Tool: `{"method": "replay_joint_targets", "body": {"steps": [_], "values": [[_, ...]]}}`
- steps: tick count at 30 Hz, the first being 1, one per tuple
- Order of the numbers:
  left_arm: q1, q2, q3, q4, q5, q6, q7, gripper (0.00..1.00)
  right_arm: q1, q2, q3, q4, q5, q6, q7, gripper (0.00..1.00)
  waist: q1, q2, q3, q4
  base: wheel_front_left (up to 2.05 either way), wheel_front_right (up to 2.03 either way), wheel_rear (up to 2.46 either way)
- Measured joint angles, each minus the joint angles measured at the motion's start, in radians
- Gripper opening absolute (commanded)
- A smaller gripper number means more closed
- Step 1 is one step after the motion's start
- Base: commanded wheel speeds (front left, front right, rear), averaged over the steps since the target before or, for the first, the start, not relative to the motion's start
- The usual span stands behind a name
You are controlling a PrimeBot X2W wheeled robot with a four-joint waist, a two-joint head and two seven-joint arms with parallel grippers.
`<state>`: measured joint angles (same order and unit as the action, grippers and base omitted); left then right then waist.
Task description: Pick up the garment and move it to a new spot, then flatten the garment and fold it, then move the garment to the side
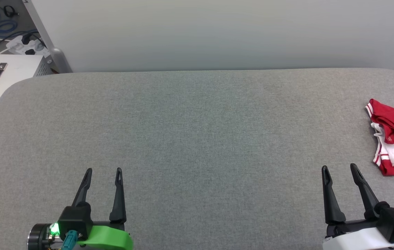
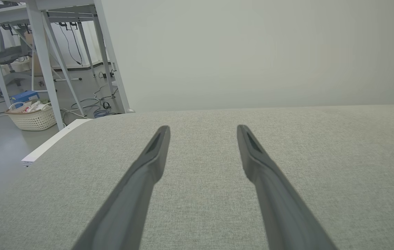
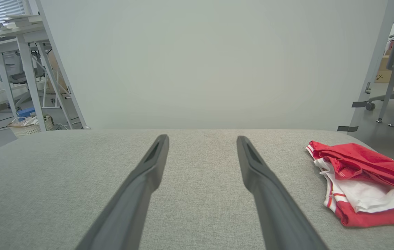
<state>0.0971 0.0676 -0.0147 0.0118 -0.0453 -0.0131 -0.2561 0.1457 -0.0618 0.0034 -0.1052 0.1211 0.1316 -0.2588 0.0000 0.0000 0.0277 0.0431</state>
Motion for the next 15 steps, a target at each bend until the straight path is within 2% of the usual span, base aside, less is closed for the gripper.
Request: {"method": "replay_joint_targets", "body": {"steps": [10,11,15], "values": [[0.005,-0.004,0.007,-0.001,0.0,-0.006,0.0,1.0,0.0,0.003,-0.001,0.0,0.024,0.0,0.0,1.0,0.0,0.0,0.0,-0.002,0.0,0.0,0.0],[0.004,-0.004,0.007,0.0,0.0,-0.006,0.002,0.0,0.0,0.002,-0.001,0.001,0.025,0.0,0.0,0.0,0.0,0.0,0.0,-0.002,0.0,0.0,0.0],[0.004,-0.004,0.006,0.001,0.0,-0.006,0.002,0.0,0.0,0.0,-0.001,0.001,0.025,0.0,0.0,0.0,0.0,0.0,0.0,-0.002,0.0,0.0,0.0]]}}
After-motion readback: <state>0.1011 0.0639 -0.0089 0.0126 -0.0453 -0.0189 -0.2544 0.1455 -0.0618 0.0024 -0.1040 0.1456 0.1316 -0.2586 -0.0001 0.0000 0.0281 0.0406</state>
